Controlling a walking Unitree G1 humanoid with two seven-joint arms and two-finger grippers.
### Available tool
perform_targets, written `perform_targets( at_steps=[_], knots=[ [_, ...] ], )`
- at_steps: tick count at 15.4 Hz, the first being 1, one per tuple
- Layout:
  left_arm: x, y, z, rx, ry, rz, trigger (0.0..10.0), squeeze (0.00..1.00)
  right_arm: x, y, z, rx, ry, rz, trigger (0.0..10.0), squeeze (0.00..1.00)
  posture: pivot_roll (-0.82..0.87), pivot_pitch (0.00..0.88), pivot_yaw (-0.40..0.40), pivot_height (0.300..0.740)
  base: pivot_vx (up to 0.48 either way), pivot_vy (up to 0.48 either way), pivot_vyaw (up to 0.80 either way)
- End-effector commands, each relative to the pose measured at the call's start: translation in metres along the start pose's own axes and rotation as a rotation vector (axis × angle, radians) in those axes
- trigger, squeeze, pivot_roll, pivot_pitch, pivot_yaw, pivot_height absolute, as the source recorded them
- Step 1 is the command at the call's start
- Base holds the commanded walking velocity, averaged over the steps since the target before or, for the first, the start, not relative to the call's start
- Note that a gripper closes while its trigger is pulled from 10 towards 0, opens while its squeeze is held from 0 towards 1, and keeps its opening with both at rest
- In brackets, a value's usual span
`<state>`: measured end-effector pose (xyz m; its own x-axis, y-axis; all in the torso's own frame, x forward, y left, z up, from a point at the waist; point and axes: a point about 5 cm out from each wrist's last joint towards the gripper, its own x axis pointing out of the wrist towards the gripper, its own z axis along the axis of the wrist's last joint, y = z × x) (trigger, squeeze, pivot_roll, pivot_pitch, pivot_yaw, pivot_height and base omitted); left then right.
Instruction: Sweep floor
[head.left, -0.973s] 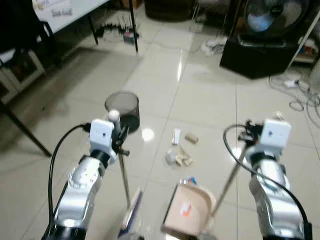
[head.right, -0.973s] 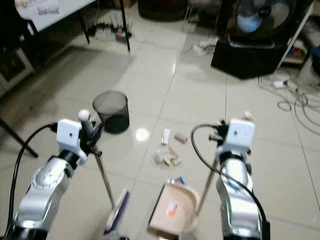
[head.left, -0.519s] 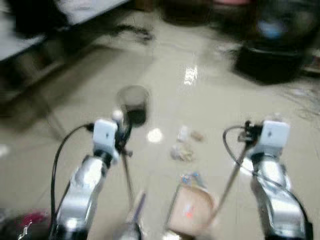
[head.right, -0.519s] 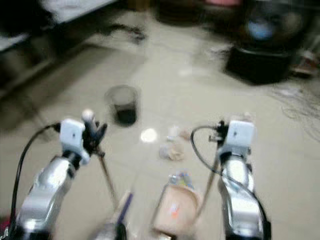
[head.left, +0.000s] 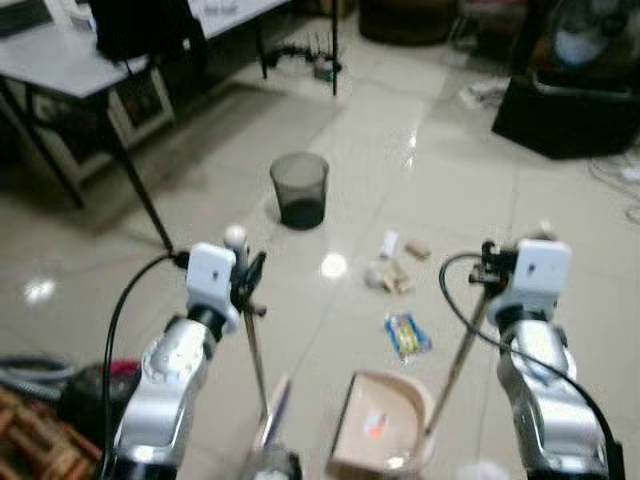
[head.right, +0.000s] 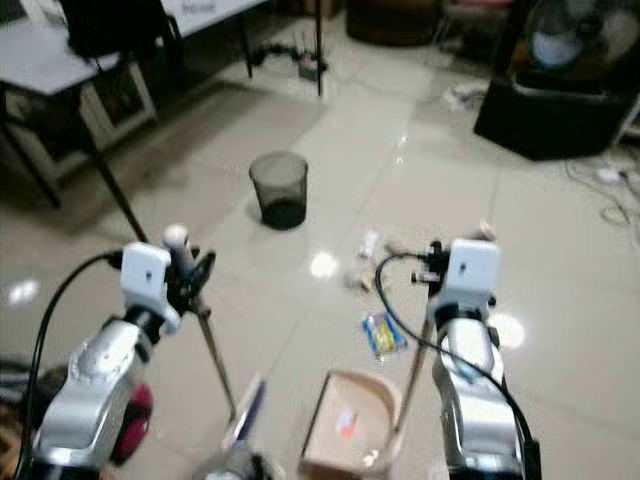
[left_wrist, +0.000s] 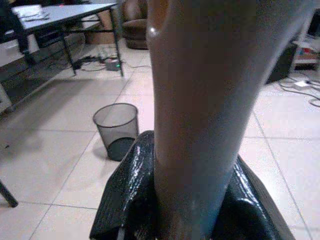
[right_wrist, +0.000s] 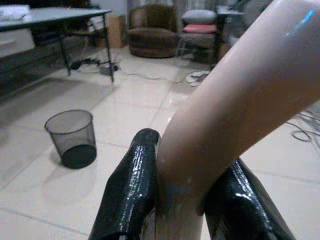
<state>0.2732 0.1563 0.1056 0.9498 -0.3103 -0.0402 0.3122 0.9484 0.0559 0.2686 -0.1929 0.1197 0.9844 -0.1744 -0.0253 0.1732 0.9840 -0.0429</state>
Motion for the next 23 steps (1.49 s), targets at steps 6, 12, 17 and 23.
perform_targets(
  at_steps=[6,12,17,23],
  knots=[
    [0.0032,0.0002,0.0090,0.015,-0.028,-0.016,10.0,0.00,-0.0015,0.0005,0.0038,0.011,-0.014,-0.008,10.0,0.00,-0.02,0.032,0.028,0.740,-0.304,0.000,-0.44],
    [0.0044,0.0003,0.0091,0.013,-0.027,-0.019,10.0,0.00,-0.0008,-0.0001,0.0037,0.007,-0.013,-0.016,10.0,0.00,-0.02,0.035,0.028,0.740,-0.303,0.000,-0.32],
    [0.0077,0.0020,0.0117,-0.002,-0.043,0.014,10.0,0.00,-0.0003,0.0049,0.0084,-0.004,-0.044,0.030,10.0,0.00,-0.02,0.038,0.030,0.740,-0.122,0.000,0.00],
    [0.0101,-0.0013,0.0140,0.049,-0.047,0.017,10.0,0.00,0.0017,0.0055,0.0113,-0.058,-0.059,0.036,10.0,0.00,-0.02,0.040,0.029,0.740,0.000,-0.320,0.08]
  ],
)
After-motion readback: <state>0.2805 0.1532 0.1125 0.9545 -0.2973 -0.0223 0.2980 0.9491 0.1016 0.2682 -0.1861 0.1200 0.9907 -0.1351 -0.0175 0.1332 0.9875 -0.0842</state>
